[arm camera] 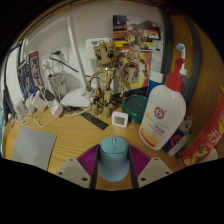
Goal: Arrange mouse
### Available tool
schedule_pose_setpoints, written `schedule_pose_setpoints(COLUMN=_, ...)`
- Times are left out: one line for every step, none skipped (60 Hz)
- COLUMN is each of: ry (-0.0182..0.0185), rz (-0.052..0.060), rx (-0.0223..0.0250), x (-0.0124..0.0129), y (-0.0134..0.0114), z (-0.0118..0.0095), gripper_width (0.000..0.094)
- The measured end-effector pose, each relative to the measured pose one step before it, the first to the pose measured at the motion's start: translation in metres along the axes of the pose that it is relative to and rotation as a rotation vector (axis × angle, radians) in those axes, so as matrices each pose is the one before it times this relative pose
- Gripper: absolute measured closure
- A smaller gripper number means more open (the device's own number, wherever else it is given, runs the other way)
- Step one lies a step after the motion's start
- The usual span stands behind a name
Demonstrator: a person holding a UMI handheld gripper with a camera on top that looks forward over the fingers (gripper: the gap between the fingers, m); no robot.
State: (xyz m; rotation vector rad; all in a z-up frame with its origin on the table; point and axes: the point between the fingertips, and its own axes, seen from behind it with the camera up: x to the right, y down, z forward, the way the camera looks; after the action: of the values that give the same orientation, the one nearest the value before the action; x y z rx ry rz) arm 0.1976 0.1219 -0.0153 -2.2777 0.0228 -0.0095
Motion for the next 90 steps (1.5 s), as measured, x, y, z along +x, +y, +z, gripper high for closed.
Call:
schedule_pose_setpoints(ry=0.0016, rz=0.0007, rx=-0.00345, x=-0.00015, y=0.00055, z=-0.00034, gripper_width=0.0464)
schedule_pose_setpoints(ry=0.00299, rz=0.0001, rx=-0.00354, x=0.00009, y=0.00023, z=-0.00012, gripper_width=0.0482)
schedule_pose_setpoints(ry=0.00156, rz=-0.0013, rx=-0.00466, x=-0.00024, y=0.00035, z=0.00004, gripper_width=0.0506)
schedule_pose_setpoints(ry=0.00168, rz=-0.0031, rx=-0.00455, x=-0.00021, y=0.00033, z=0.00008, gripper_width=0.0517)
schedule_pose_setpoints(ry=0.0014, rz=-0.0036, rx=-0.00339, x=-0.00021, y=-0.00003, z=0.00019, gripper_width=0.053)
schedule_pose_setpoints(ry=-0.0011, rz=-0.0029, rx=-0.00376, x=-0.00085, y=0.00035, z=0.00016, gripper_width=0.0555)
schedule_pose_setpoints(ry=0.0002, rz=0.0019, rx=0.00033, x=-0.00057, y=-0.00041, z=0.0003, gripper_width=0.0554)
schedule_pose_setpoints(ry=-0.00152, rz=0.0037, rx=-0.00138, x=-0.00042, y=0.00009, z=-0.00004, gripper_width=0.0598)
schedule_pose_setpoints(ry=0.00082, rz=0.0039, rx=0.00025, x=0.00001, y=-0.00026, z=0.00031, gripper_width=0.0604)
schedule_pose_setpoints(ry=0.00046, rz=-0.0032, rx=-0.00415, x=-0.00008, y=0.00064, z=-0.00004, gripper_width=0.0608)
schedule_pose_setpoints(ry=0.00034, rz=-0.0072, rx=-0.00132, x=-0.00006, y=-0.0003, z=-0.00002, gripper_width=0.0632)
schedule_pose_setpoints(ry=0.00135, rz=-0.0018, rx=-0.00385, x=0.00001, y=0.00031, z=0.00001, gripper_width=0.063)
schedule_pose_setpoints(ry=0.00203, rz=0.0071, rx=-0.00168, x=-0.00003, y=-0.00022, z=-0.00006, gripper_width=0.0627)
schedule_pose_setpoints(ry=0.00315, rz=0.0098, rx=-0.00219, x=-0.0002, y=-0.00008, z=-0.00004, gripper_width=0.063)
schedule_pose_setpoints(ry=0.00522, rz=0.003, rx=-0.00264, x=0.00011, y=0.00016, z=-0.00006, gripper_width=0.063)
schedule_pose_setpoints(ry=0.00672, rz=-0.0042, rx=-0.00105, x=0.00008, y=-0.00045, z=-0.00024, gripper_width=0.063)
schedule_pose_setpoints(ry=0.00837, rz=-0.0051, rx=0.00116, x=0.00026, y=-0.00123, z=-0.00045, gripper_width=0.063)
schedule_pose_setpoints(ry=0.00784, rz=-0.0035, rx=-0.00029, x=0.00025, y=-0.00061, z=-0.00052, gripper_width=0.0631)
schedule_pose_setpoints(ry=0.00599, rz=-0.002, rx=-0.00237, x=-0.00128, y=-0.00072, z=-0.00105, gripper_width=0.063)
schedule_pose_setpoints(ry=0.00118, rz=0.0026, rx=-0.00184, x=-0.00224, y=-0.00118, z=-0.00159, gripper_width=0.0631)
schedule_pose_setpoints(ry=-0.00189, rz=0.006, rx=0.00166, x=-0.00258, y=-0.00214, z=-0.00201, gripper_width=0.0631)
schedule_pose_setpoints(ry=0.0016, rz=0.0102, rx=0.00605, x=-0.00254, y=-0.00373, z=-0.00318, gripper_width=0.0631)
schedule_pose_setpoints(ry=0.00567, rz=0.0076, rx=0.00882, x=-0.00211, y=-0.00506, z=-0.00408, gripper_width=0.063)
schedule_pose_setpoints(ry=0.00788, rz=0.0007, rx=0.01166, x=-0.00158, y=-0.00618, z=-0.00472, gripper_width=0.0628)
schedule_pose_setpoints(ry=0.00894, rz=-0.0021, rx=0.01392, x=-0.00176, y=-0.00731, z=-0.00561, gripper_width=0.0628)
schedule_pose_setpoints(ry=0.0107, rz=-0.0012, rx=0.01721, x=-0.00168, y=-0.00866, z=-0.00614, gripper_width=0.0629)
schedule_pose_setpoints(ry=0.01088, rz=0.003, rx=0.01992, x=-0.00178, y=-0.00964, z=-0.00657, gripper_width=0.063)
schedule_pose_setpoints(ry=0.00834, rz=0.0061, rx=0.02029, x=-0.00327, y=-0.0101, z=-0.00675, gripper_width=0.063)
schedule_pose_setpoints(ry=0.00504, rz=0.0058, rx=0.01812, x=-0.00287, y=-0.01021, z=-0.00765, gripper_width=0.0631)
schedule_pose_setpoints(ry=0.00206, rz=0.0073, rx=0.01618, x=-0.00408, y=-0.00984, z=-0.00688, gripper_width=0.0629)
schedule_pose_setpoints(ry=0.00207, rz=0.0083, rx=0.01526, x=-0.00485, y=-0.00993, z=-0.00705, gripper_width=0.063)
schedule_pose_setpoints(ry=0.00318, rz=0.0072, rx=0.01476, x=-0.00462, y=-0.01012, z=-0.00725, gripper_width=0.063)
schedule_pose_setpoints(ry=0.00249, rz=0.0046, rx=0.01642, x=-0.00524, y=-0.01029, z=-0.00696, gripper_width=0.0629)
schedule_pose_setpoints(ry=0.00092, rz=0.0019, rx=0.01844, x=-0.0053, y=-0.01053, z=-0.00684, gripper_width=0.0629)
schedule_pose_setpoints(ry=-0.0007, rz=-0.0016, rx=0.0202, x=-0.0058, y=-0.01115, z=-0.0068, gripper_width=0.0629)
schedule_pose_setpoints(ry=-0.00101, rz=-0.0036, rx=0.01969, x=-0.006, y=-0.01082, z=-0.00629, gripper_width=0.0628)
schedule_pose_setpoints(ry=-0.00133, rz=-0.005, rx=0.01785, x=-0.00646, y=-0.01027, z=-0.00591, gripper_width=0.0628)
schedule_pose_setpoints(ry=-0.00163, rz=-0.0054, rx=0.01523, x=-0.00691, y=-0.00951, z=-0.00543, gripper_width=0.0627)
schedule_pose_setpoints(ry=0.00145, rz=-0.0029, rx=0.01763, x=-0.0094, y=-0.00778, z=-0.00531, gripper_width=0.0629)
schedule_pose_setpoints(ry=-0.00767, rz=-0.005, rx=0.00746, x=-0.00685, y=-0.00877, z=-0.00431, gripper_width=0.063)
schedule_pose_setpoints(ry=-0.00602, rz=-0.0019, rx=0.01128, x=-0.0086, y=-0.00745, z=-0.00447, gripper_width=0.0628)
schedule_pose_setpoints(ry=-0.00677, rz=-0.0002, rx=0.00848, x=-0.00875, y=-0.00656, z=-0.00403, gripper_width=0.0629)
schedule_pose_setpoints(ry=-0.00785, rz=0.0002, rx=0.00678, x=-0.00887, y=-0.00585, z=-0.00359, gripper_width=0.0626)
schedule_pose_setpoints(ry=-0.00871, rz=-0.0004, rx=0.00579, x=-0.00948, y=-0.00494, z=-0.00291, gripper_width=0.063)
schedule_pose_setpoints(ry=-0.00944, rz=-0.0015, rx=0.00476, x=-0.00924, y=-0.00415, z=-0.00239, gripper_width=0.063)
schedule_pose_setpoints(ry=-0.00921, rz=-0.0029, rx=0.00466, x=-0.00947, y=-0.00334, z=-0.00193, gripper_width=0.0629)
schedule_pose_setpoints(ry=-0.00473, rz=-0.0035, rx=0.00737, x=-0.01173, y=-0.00118, z=-0.00216, gripper_width=0.063)
schedule_pose_setpoints(ry=-0.00923, rz=-0.0047, rx=-0.0005, x=-0.00898, y=-0.00216, z=-0.00093, gripper_width=0.0627)
schedule_pose_setpoints(ry=-0.00741, rz=-0.0049, rx=0.00045, x=-0.00883, y=-0.00087, z=-0.00042, gripper_width=0.0624)
schedule_pose_setpoints(ry=-0.00804, rz=-0.0054, rx=-0.00179, x=-0.00898, y=0.00022, z=-0.00006, gripper_width=0.0625)
schedule_pose_setpoints(ry=-0.00826, rz=-0.005, rx=-0.00468, x=-0.00928, y=0.00136, z=0.00029, gripper_width=0.0625)
schedule_pose_setpoints(ry=-0.00932, rz=-0.0044, rx=-0.00768, x=-0.00936, y=0.00292, z=0.00077, gripper_width=0.0625)
schedule_pose_setpoints(ry=-0.00983, rz=-0.0028, rx=-0.00865, x=-0.00968, y=0.00356, z=0.00102, gripper_width=0.0624)
schedule_pose_setpoints(ry=-0.01003, rz=-0.0005, rx=-0.00753, x=-0.00924, y=0.00395, z=0.00137, gripper_width=0.0625)
schedule_pose_setpoints(ry=-0.00778, rz=0.0, rx=-0.00262, x=-0.00923, y=0.00569, z=0.0007, gripper_width=0.0625)
schedule_pose_setpoints(ry=-0.00738, rz=-0.0005, rx=-0.00789, x=-0.00856, y=0.00472, z=0.00167, gripper_width=0.0625)
schedule_pose_setpoints(ry=-0.00398, rz=-0.0025, rx=-0.01072, x=-0.00919, y=0.0055, z=0.00169, gripper_width=0.0625)
schedule_pose_setpoints(ry=-0.0054, rz=-0.0032, rx=-0.01072, x=-0.00727, y=0.00643, z=0.00212, gripper_width=0.0626)
schedule_pose_setpoints(ry=-0.00461, rz=-0.0024, rx=-0.01188, x=-0.0067, y=0.0068, z=0.00254, gripper_width=0.0626)
schedule_pose_setpoints(ry=-0.00393, rz=-0.0012, rx=-0.0122, x=-0.00621, y=0.00753, z=0.00288, gripper_width=0.0626)
schedule_pose_setpoints(ry=-0.00423, rz=-0.0002, rx=-0.01314, x=-0.00591, y=0.00778, z=0.00278, gripper_width=0.0625)
schedule_pose_setpoints(ry=-0.00444, rz=0.0001, rx=-0.01442, x=-0.00505, y=0.00826, z=0.0031, gripper_width=0.0626)
schedule_pose_setpoints(ry=-0.00398, rz=0.0002, rx=-0.01576, x=-0.00497, y=0.00895, z=0.00326, gripper_width=0.0626)
schedule_pose_setpoints(ry=-0.00482, rz=-0.0011, rx=-0.01226, x=-0.00436, y=0.00977, z=0.00379, gripper_width=0.0627)
schedule_pose_setpoints(ry=-0.00083, rz=-0.0018, rx=-0.01713, x=-0.00332, y=0.00795, z=0.00277, gripper_width=0.0628)
schedule_pose_setpoints(ry=-0.00003, rz=-0.0025, rx=-0.0156, x=-0.00306, y=0.00888, z=0.00353, gripper_width=0.0627)
schedule_pose_setpoints(ry=0.00069, rz=-0.0032, rx=-0.01671, x=-0.00246, y=0.0093, z=0.00364, gripper_width=0.0626)
schedule_pose_setpoints(ry=0.00074, rz=-0.0021, rx=-0.01717, x=-0.00227, y=0.00915, z=0.00368, gripper_width=0.0626)
schedule_pose_setpoints(ry=-0.00008, rz=-0.0015, rx=-0.01574, x=-0.00215, y=0.00897, z=0.00367, gripper_width=0.0626)
schedule_pose_setpoints(ry=0.00035, rz=-0.0003, rx=-0.01517, x=-0.00223, y=0.00854, z=0.00346, gripper_width=0.0627)
schedule_pose_setpoints(ry=0.00033, rz=-0.0004, rx=-0.01464, x=-0.0018, y=0.00854, z=0.00368, gripper_width=0.0629)
schedule_pose_setpoints(ry=-0.00161, rz=-0.0004, rx=-0.01036, x=-0.00151, y=0.00894, z=0.00353, gripper_width=0.0628)
schedule_pose_setpoints(ry=0.00249, rz=-0.0007, rx=-0.01453, x=-0.00167, y=0.00729, z=0.00429, gripper_width=0.0628)
schedule_pose_setpoints(ry=0.001, rz=-0.0019, rx=-0.01308, x=-0.00119, y=0.00738, z=0.00297, gripper_width=0.0627)
schedule_pose_setpoints(ry=0.00056, rz=-0.0026, rx=-0.01203, x=-0.00081, y=0.00687, z=0.00294, gripper_width=0.0627)
schedule_pose_setpoints(ry=0.00063, rz=-0.002, rx=-0.01085, x=-0.00078, y=0.00667, z=0.0029, gripper_width=0.0628)
schedule_pose_setpoints(ry=0.00196, rz=-0.0012, rx=-0.01056, x=-0.00006, y=0.00606, z=0.00259, gripper_width=0.0628)
schedule_pose_setpoints(ry=0.0026, rz=-0.001, rx=-0.01, x=0.00018, y=0.00579, z=0.00252, gripper_width=0.0627)
schedule_pose_setpoints(ry=0.00144, rz=-0.0002, rx=-0.00864, x=0.00023, y=0.00541, z=0.00211, gripper_width=0.0628)
schedule_pose_setpoints(ry=0.00246, rz=-0.0002, rx=-0.00893, x=0.00005, y=0.00558, z=0.00209, gripper_width=0.0626)
schedule_pose_setpoints(ry=0.00357, rz=0.0011, rx=-0.00892, x=0.00084, y=0.00511, z=0.00187, gripper_width=0.0603)
schedule_pose_setpoints(ry=0.00193, rz=0.0025, rx=-0.00739, x=0.00018, y=0.00432, z=0.00161, gripper_width=0.0605)
schedule_pose_setpoints(ry=0.00094, rz=0.0027, rx=-0.00451, x=0.00028, y=0.00349, z=0.00162, gripper_width=0.0606)
schedule_pose_setpoints(ry=0.00102, rz=0.0026, rx=-0.00321, x=0.00028, y=0.00332, z=0.00162, gripper_width=0.0594)
schedule_pose_setpoints(ry=0.00151, rz=0.0023, rx=-0.0032, x=0.00035, y=0.00297, z=0.00136, gripper_width=0.0591)
schedule_pose_setpoints(ry=0.00085, rz=0.0006, rx=-0.00588, x=0.00072, y=0.0034, z=0.0013, gripper_width=0.0592)
schedule_pose_setpoints(ry=0.00276, rz=0.0018, rx=-0.00536, x=0.00089, y=0.00342, z=0.0015, gripper_width=0.0593)
schedule_pose_setpoints(ry=0.0005, rz=0.0008, rx=-0.00615, x=0.00079, y=0.00315, z=0.00034, gripper_width=0.0571)
schedule_pose_setpoints(ry=-0.00085, rz=0.0037, rx=0.00963, x=-0.00024, y=-0.00084, z=0.00029, gripper_width=0.0576)
schedule_pose_setpoints(ry=-0.00053, rz=0.002, rx=0.00921, x=0.00007, y=-0.00089, z=0.0003, gripper_width=0.0564)
